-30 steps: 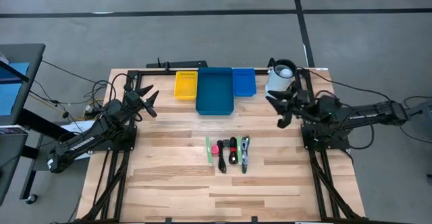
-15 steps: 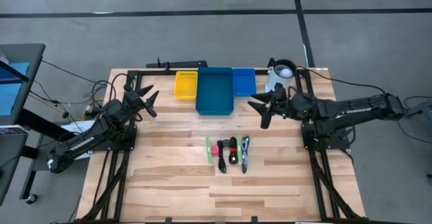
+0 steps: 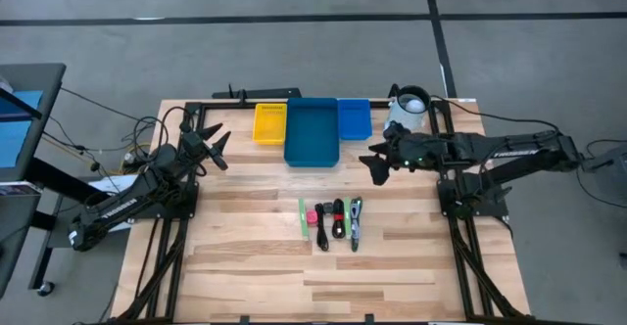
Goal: Pick and place items into bin
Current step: Put the right white card reader box into the blue bin
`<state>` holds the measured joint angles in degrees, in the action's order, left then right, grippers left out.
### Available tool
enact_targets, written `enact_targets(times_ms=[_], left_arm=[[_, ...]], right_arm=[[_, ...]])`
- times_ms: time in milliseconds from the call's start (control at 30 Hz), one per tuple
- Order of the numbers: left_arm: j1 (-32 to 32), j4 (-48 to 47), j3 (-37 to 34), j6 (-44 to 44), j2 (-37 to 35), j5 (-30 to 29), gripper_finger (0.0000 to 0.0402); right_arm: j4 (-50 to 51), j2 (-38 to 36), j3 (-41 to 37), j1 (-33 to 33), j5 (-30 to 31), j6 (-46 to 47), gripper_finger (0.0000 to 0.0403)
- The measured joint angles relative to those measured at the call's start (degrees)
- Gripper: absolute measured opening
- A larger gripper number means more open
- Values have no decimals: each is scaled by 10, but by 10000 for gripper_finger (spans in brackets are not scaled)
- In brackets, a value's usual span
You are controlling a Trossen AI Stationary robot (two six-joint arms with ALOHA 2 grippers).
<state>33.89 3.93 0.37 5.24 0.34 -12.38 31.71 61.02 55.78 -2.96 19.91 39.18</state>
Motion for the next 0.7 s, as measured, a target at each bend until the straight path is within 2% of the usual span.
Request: enact_targets(times_ms=[500,700], left_arm=[[0,0,0,-1,0,0,166],[0,0,0,2,0,0,166]], right_arm=[[49,135,37,1,-149,121,249],[51,163,37,0,-186,150,249]])
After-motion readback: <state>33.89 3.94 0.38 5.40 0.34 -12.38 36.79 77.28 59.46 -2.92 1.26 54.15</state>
